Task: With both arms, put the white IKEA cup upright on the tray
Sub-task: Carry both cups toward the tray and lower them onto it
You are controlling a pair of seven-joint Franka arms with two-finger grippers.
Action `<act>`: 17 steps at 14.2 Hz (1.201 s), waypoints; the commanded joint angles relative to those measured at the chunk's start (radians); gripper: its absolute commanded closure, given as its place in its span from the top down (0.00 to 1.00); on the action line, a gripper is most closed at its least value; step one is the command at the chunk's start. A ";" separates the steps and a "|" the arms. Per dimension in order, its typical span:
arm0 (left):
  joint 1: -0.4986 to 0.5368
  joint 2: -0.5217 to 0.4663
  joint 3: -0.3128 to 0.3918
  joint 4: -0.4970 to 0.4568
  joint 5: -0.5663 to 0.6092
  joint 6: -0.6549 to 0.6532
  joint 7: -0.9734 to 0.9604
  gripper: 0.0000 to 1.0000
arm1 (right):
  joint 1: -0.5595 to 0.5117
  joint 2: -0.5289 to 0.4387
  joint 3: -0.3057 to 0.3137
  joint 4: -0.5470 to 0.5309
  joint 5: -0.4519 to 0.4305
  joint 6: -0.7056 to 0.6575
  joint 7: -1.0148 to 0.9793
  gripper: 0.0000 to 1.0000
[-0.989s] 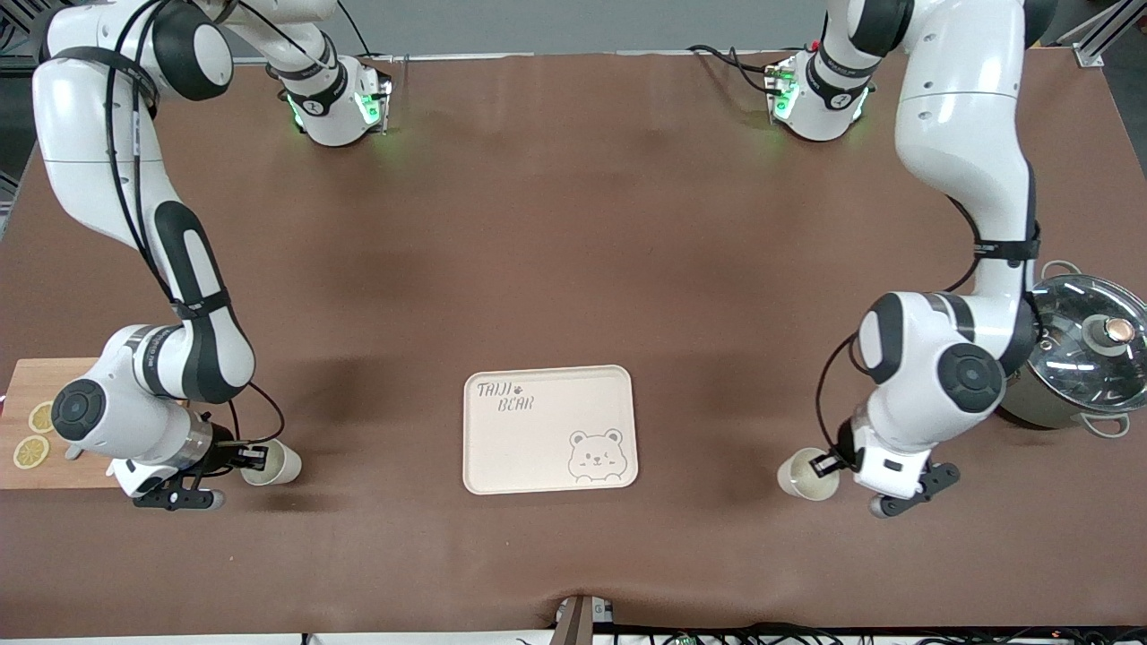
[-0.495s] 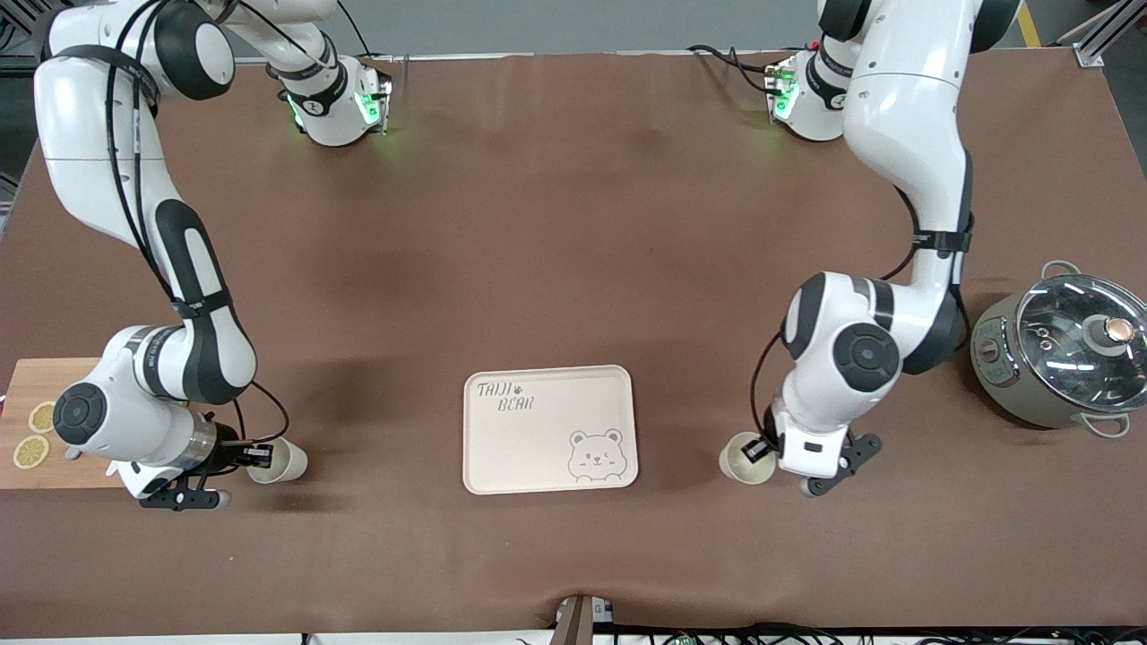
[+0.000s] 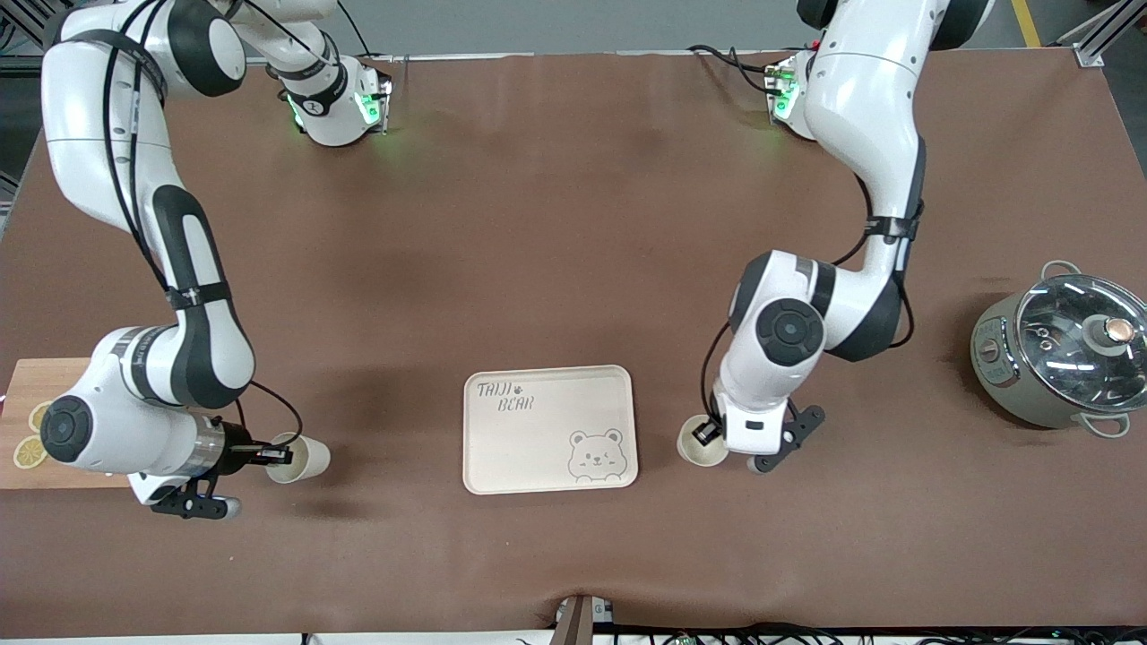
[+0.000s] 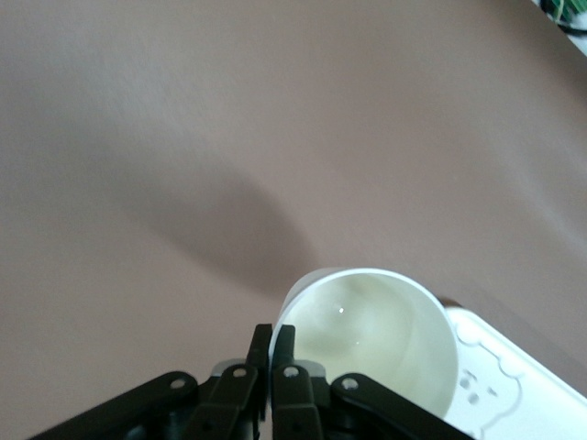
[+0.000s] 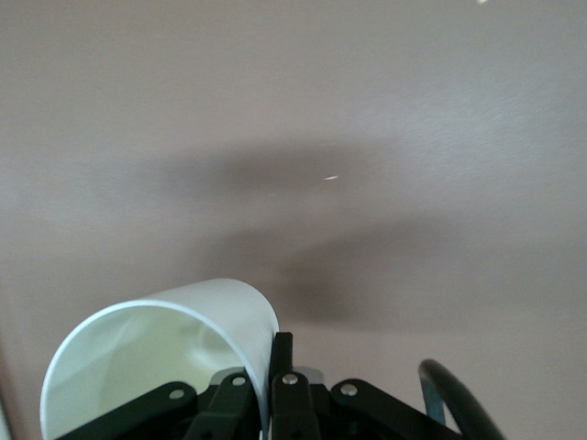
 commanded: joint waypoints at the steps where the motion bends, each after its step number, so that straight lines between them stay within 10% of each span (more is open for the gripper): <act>1: -0.052 0.012 0.026 0.023 0.035 -0.021 -0.093 0.00 | 0.059 -0.017 0.001 0.003 0.018 -0.033 0.135 0.00; 17: -0.198 0.142 0.024 0.091 0.032 0.073 -0.328 0.00 | 0.380 -0.014 0.039 0.047 -0.001 0.054 0.763 0.00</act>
